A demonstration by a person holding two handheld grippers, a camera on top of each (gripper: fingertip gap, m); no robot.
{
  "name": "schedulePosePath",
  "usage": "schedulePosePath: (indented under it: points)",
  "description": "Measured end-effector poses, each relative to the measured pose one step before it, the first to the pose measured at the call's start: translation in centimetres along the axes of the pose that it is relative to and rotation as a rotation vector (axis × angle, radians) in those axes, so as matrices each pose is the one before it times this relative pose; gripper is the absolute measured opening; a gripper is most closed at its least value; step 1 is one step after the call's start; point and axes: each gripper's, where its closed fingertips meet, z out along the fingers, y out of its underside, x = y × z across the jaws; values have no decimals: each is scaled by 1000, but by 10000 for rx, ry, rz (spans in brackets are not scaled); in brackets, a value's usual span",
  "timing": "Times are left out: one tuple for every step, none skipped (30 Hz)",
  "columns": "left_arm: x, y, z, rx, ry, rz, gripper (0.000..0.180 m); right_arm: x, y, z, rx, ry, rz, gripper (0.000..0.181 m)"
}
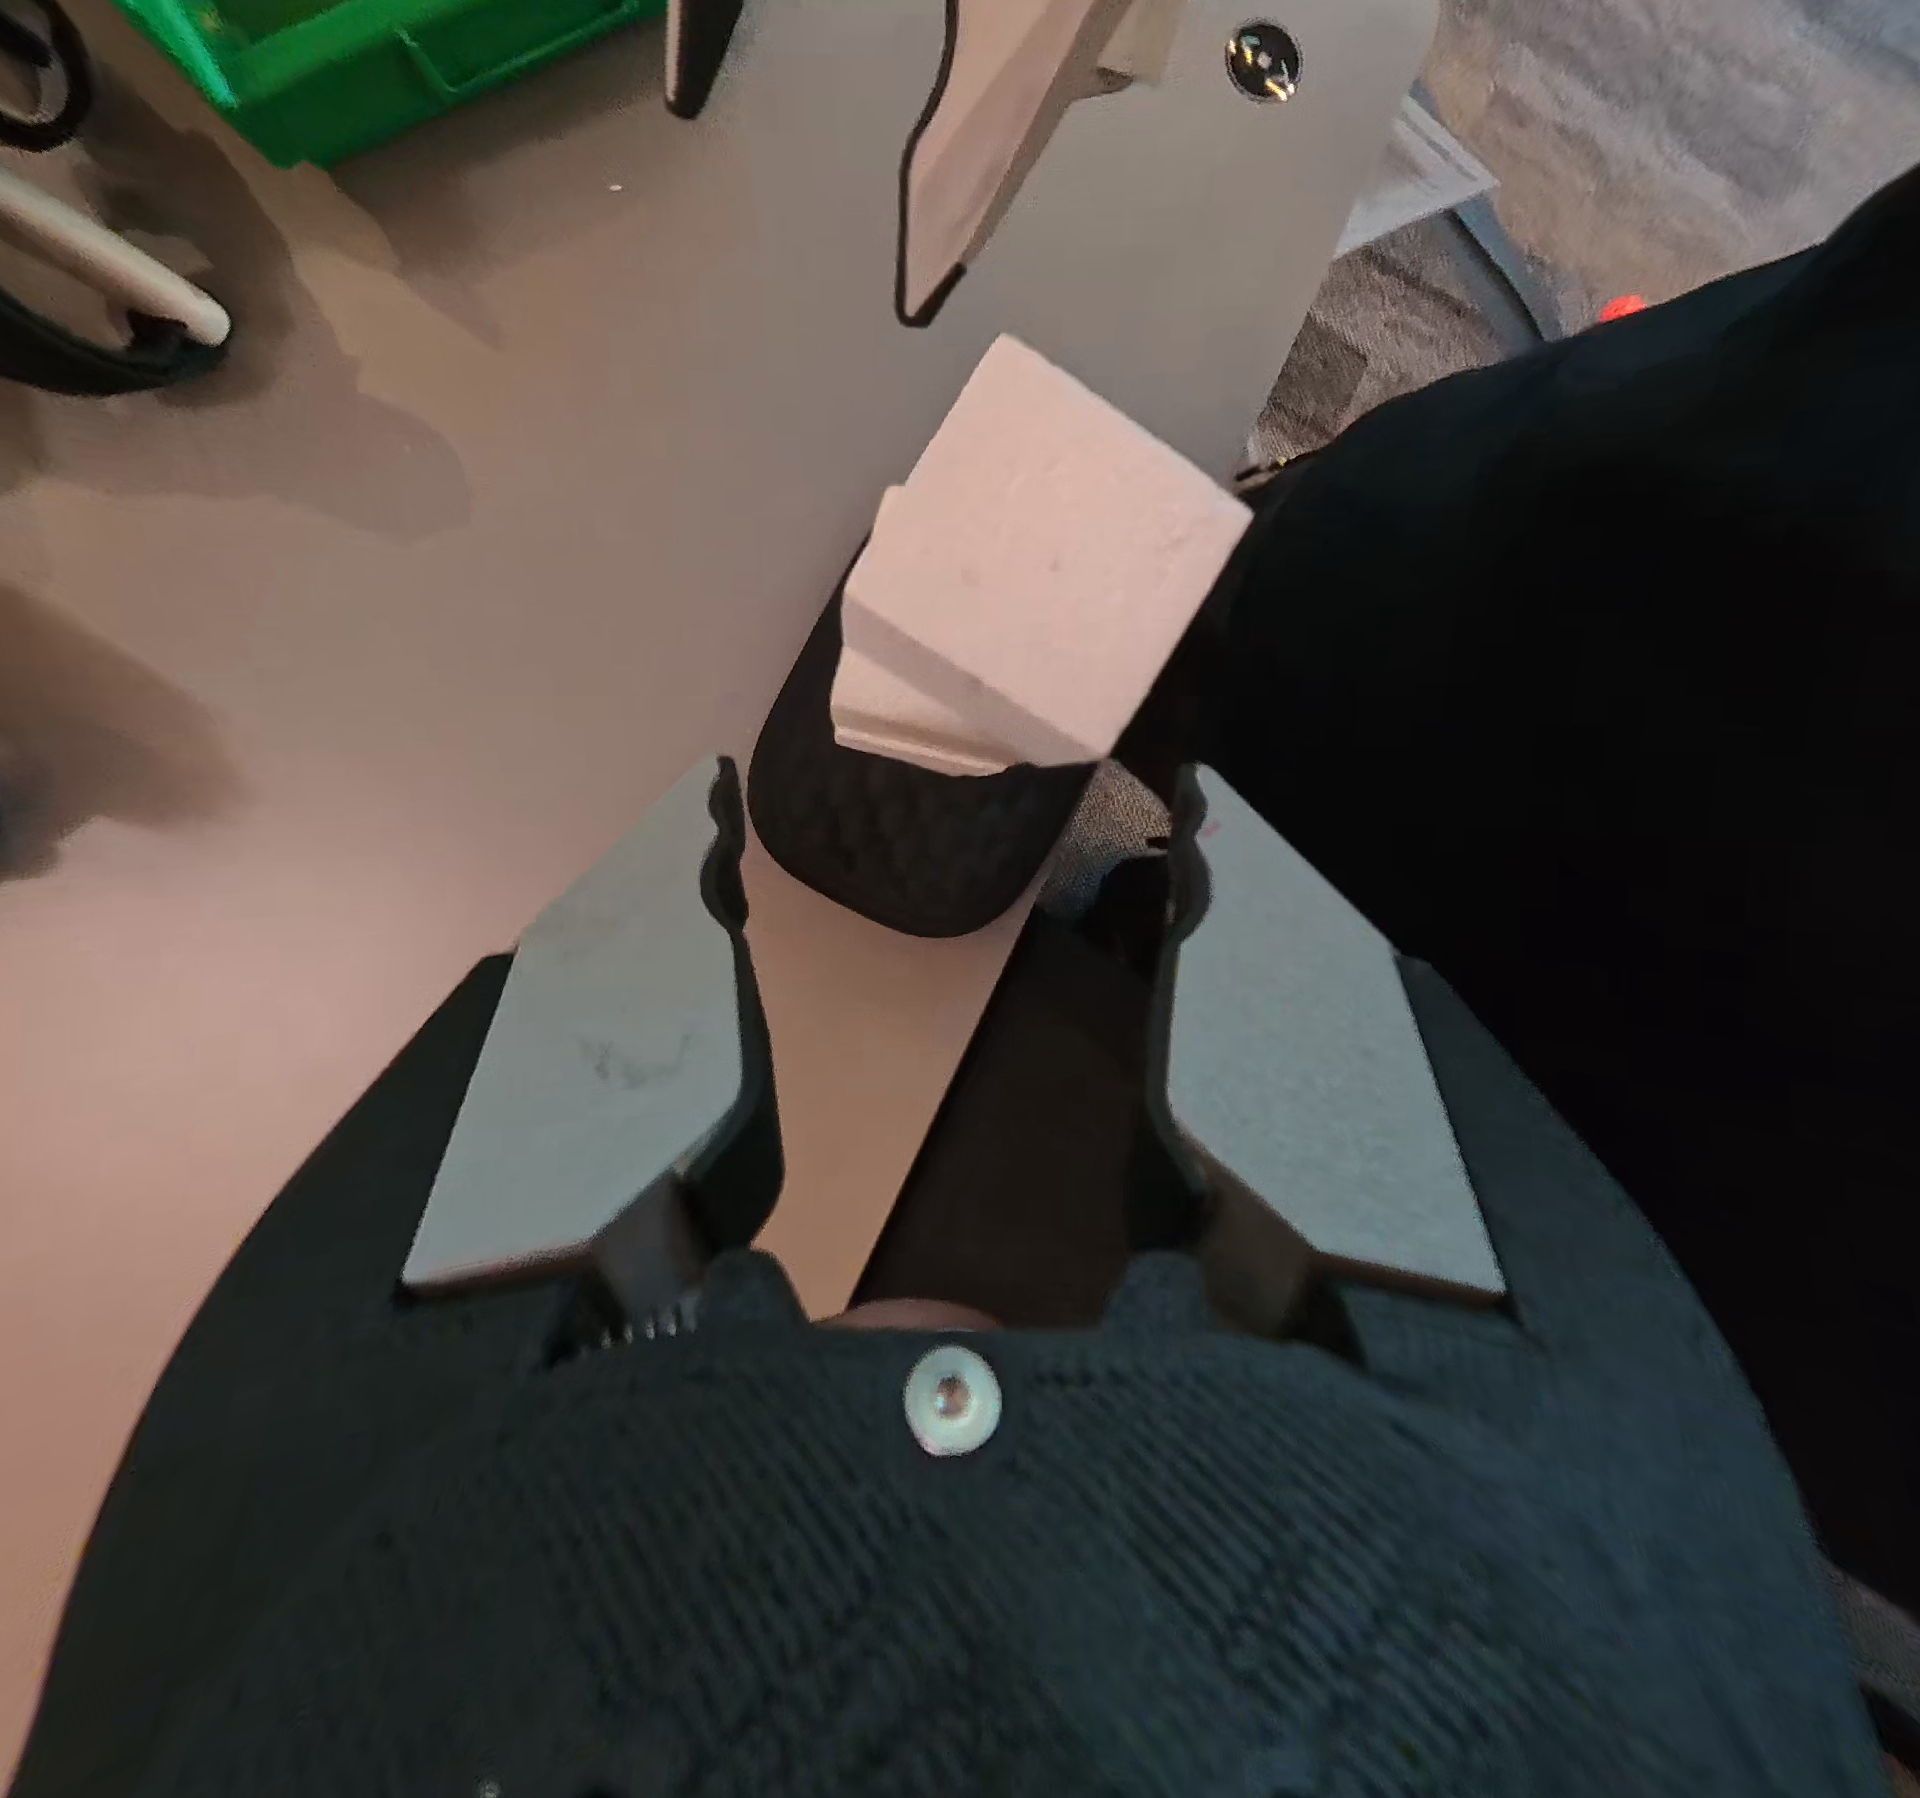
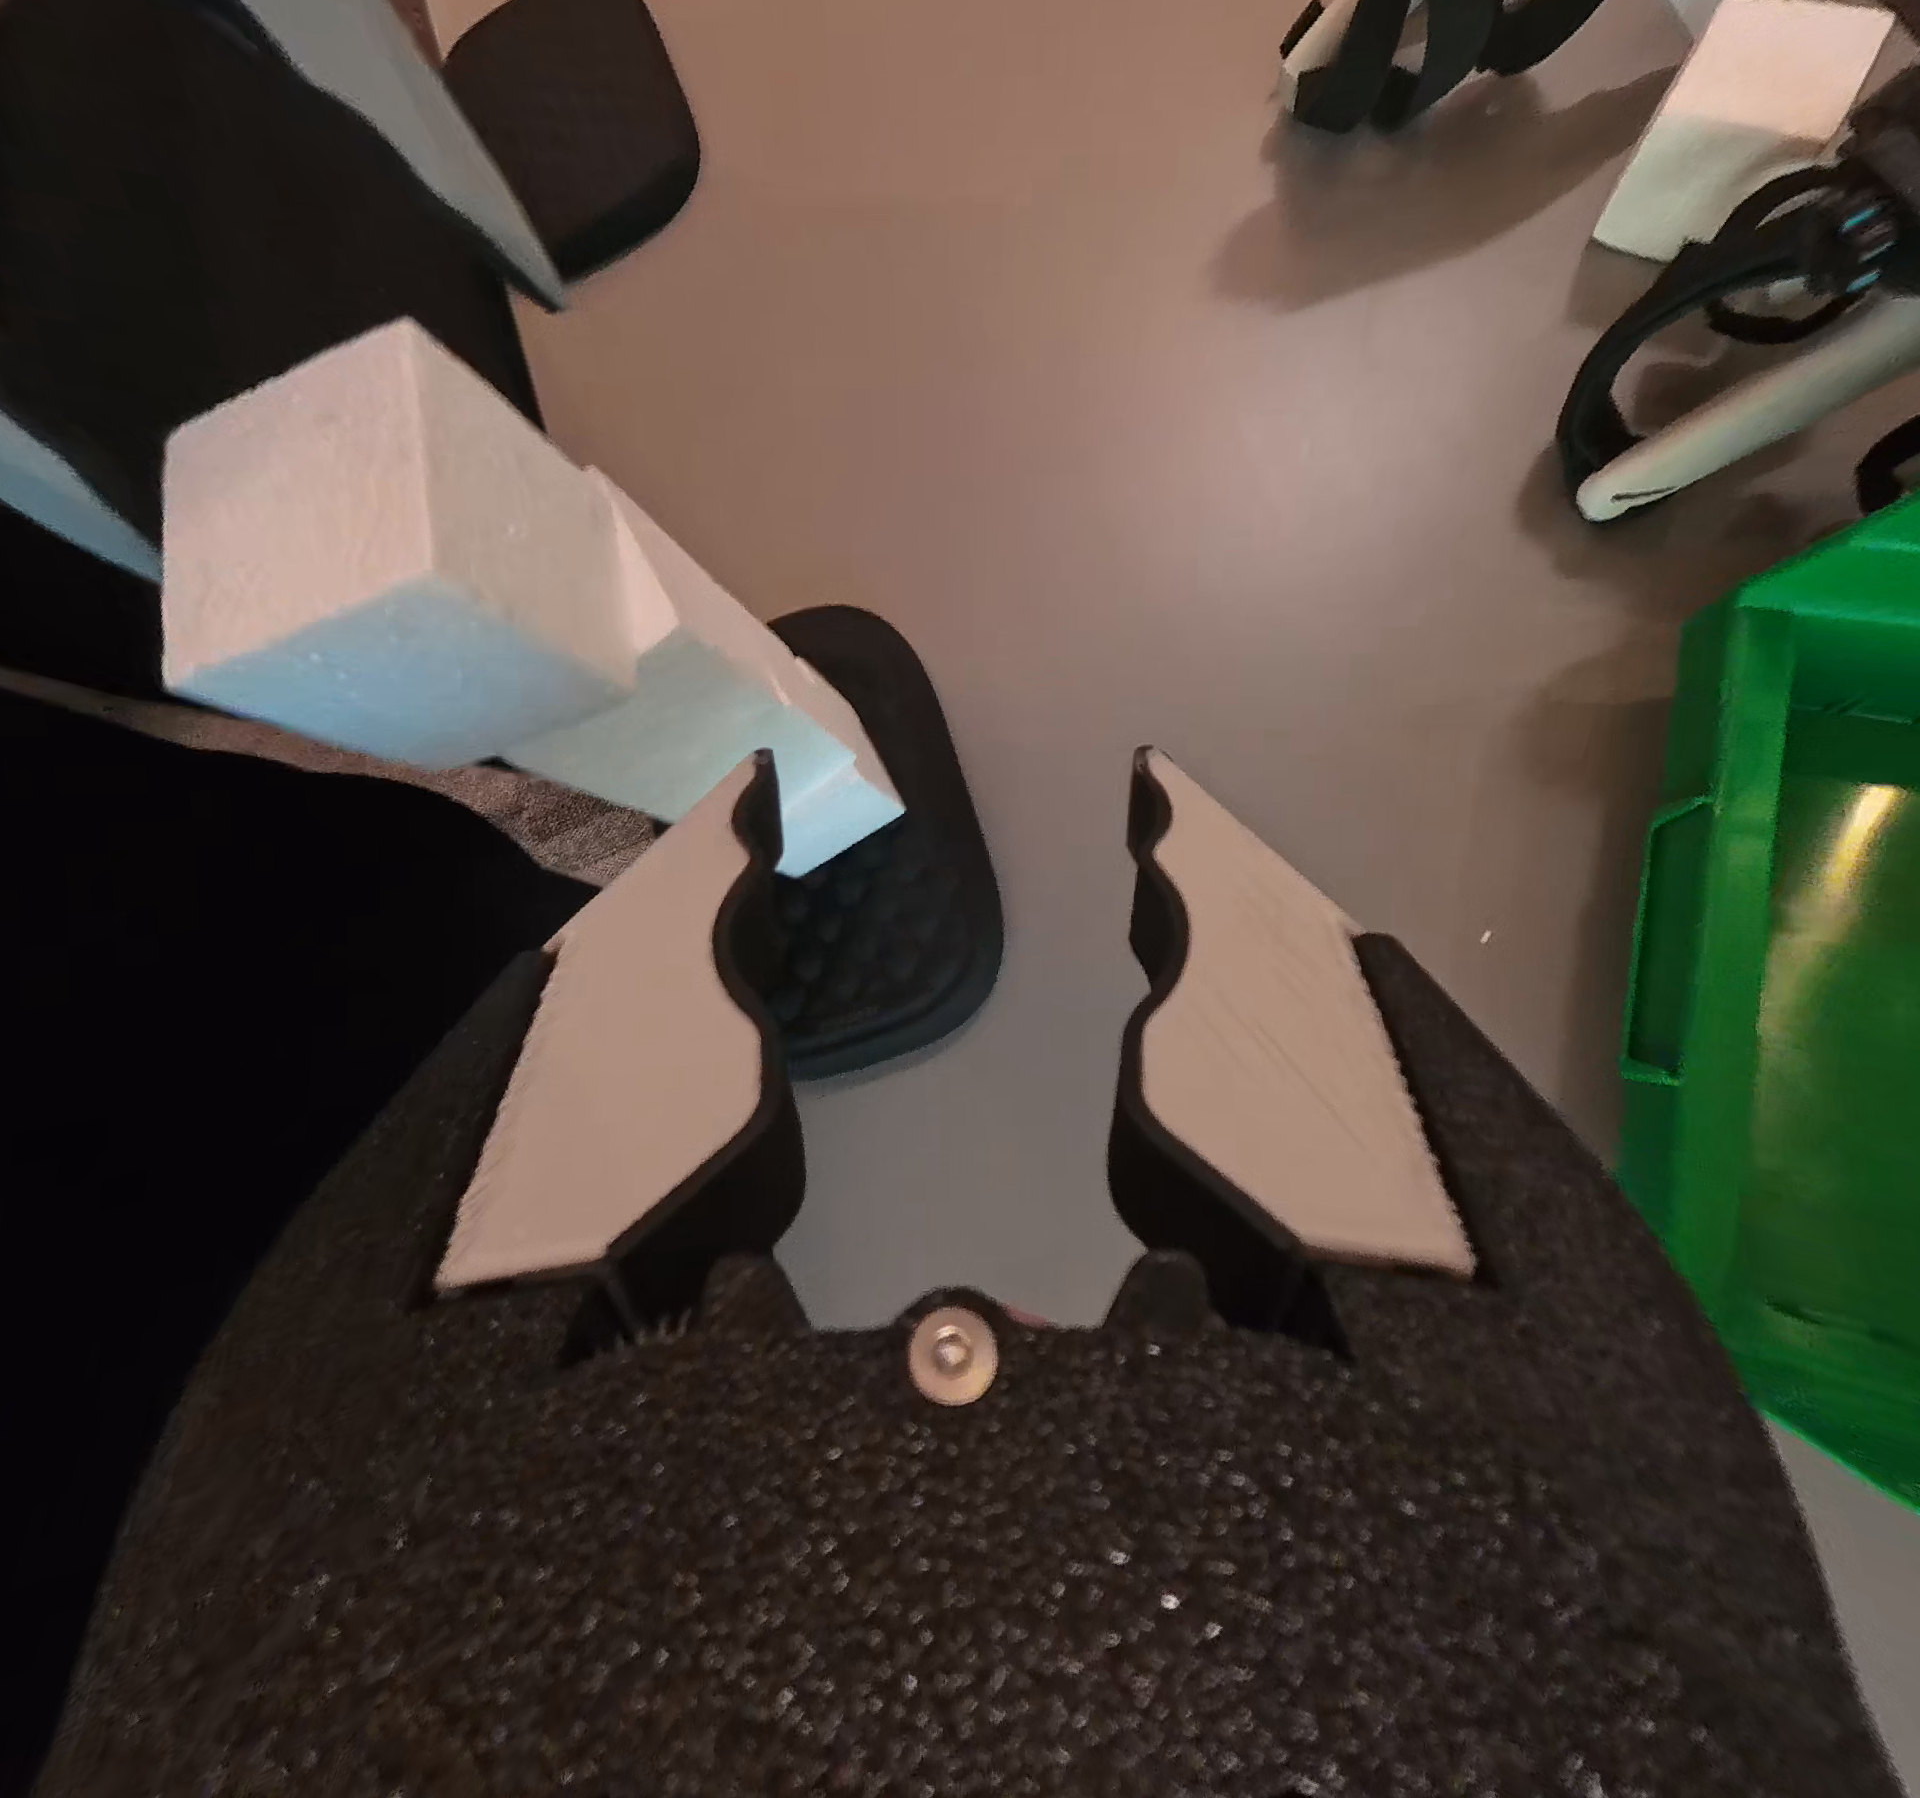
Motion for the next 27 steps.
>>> schedulePosePath:
  points:
    - [-29, 258, -353, 134, -105, -259, 81, 327, -517, 168, 88, 97, 62, 67]
    - [-43, 302, -443, 122, -154, -309, 83, 368, -651, 227, 132, 94, 89, 69]
    - [-100, 244, -546, 203, -238, -365, 84, 423, -807, 298, 205, 119, 113, 71]
    - [-185, 146, -574, 344, -299, -409, 83, 510, -927, 425, 237, 165, 156, 74]
    - [-176, 194, -529, 384, -274, -469, 82, 572, -941, 562, 198, 183, 211, 75]
    - [-271, 408, -452, 308, -286, -497, 82, 544, -962, 721, 126, 145, 213, 77]
    - [-627, 671, -374, 206, -452, -486, 82, 603, -1009, 851, 41, 164, 143, 78]
    - [-916, 829, -324, 170, -572, -445, 82, 771, -1098, 993, -55, 256, 27, 78]
    - [-962, 940, -243, 158, -529, -417, 82, 897, -1188, 1162, -169, 310, -127, 79]
    - [-1004, 992, -164, 117, -510, -462, 81, 902, -1284, 1339, -261, 276, -242, 80]
    - [-909, 912, -140, 121, -439, -510, 81, 990, -1321, 1537, -345, 244, -270, 80]
    - [-541, 730, -112, 169, -185, -536, 79, 1085, -1325, 1696, -426, 219, -260, 80]
    - [-338, 530, -119, 202, -53, -514, 76, 1003, -1240, 1797, -519, 101, -247, 79]
    - [-469, 360, -118, 230, -170, -403, 74, 1108, -1026, 1893, -709, 131, -206, 78]
    - [-427, 193, -133, 224, -194, -301, 73, 1393, -861, 1920, -848, 306, -240, 78]
    - [-264, 38, -118, 178, -131, -193, 71, 1379, -670, 1914, -958, 336, -286, 77]
    - [-194, -58, -76, 163, -116, -70, 69, 1200, -498, 1842, -1023, 250, -274, 76]
    - [-101, -74, -1, 136, -93, 18, 68, 1254, -537, 1657, -891, 295, -241, 76]
    - [-85, -22, 9, 61, -103, 43, 67, 1279, -494, 1448, -734, 322, -174, 73]
    - [-99, 14, 7, 23, -143, 38, 67, 1023, -284, 1279, -670, 195, -61, 68]
    - [-124, 55, -12, 23, -161, 21, 67, 726, -187, 1123, -549, 54, 73, 68]
    - [-98, 108, -2, 18, -119, -12, 67, 264, -171, 946, -391, -159, 145, 70]
    - [-40, 177, -15, -35, -54, -54, 67, -65, -116, 811, -273, -280, 141, 70]
    - [2, 124, -24, 5, -14, -88, 66, 65, -28, 723, -210, -132, 100, 69]
    - [33, 98, -21, 31, 24, -89, 65, 177, 106, 695, -229, 16, 26, 68]
    - [-92, 119, 9, -5, -46, -80, 64, -40, 146, 642, -212, -31, -46, 68]
    - [-51, 22, 11, 14, -10, -55, 63, -130, 54, 492, -102, -33, -51, 72]
